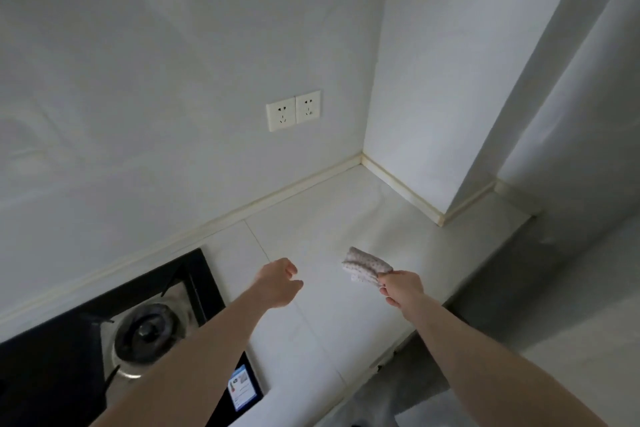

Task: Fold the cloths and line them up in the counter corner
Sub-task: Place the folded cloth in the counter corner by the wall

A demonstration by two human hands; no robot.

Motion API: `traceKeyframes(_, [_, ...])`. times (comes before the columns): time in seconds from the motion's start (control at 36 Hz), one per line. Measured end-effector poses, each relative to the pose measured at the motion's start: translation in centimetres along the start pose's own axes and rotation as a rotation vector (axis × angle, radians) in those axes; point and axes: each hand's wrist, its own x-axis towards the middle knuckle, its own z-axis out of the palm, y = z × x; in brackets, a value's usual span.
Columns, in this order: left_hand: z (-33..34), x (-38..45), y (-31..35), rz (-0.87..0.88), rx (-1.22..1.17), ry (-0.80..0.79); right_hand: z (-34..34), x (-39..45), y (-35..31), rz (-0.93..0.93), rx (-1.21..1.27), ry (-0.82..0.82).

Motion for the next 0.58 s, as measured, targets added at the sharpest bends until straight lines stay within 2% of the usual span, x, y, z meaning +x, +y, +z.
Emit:
traceKeyframes(0.31, [3.6, 6.1, 0.1, -0.138, 0.197, -0.071, 0.3, 12.6, -3.6, 0.054, 0.028, 0.036])
traceKeyframes(0.58, [6.9, 10.7, 0.5, -0.242, 0.377, -0.212, 1.7, 20.2, -0.5, 0.151, 0.135, 0.075])
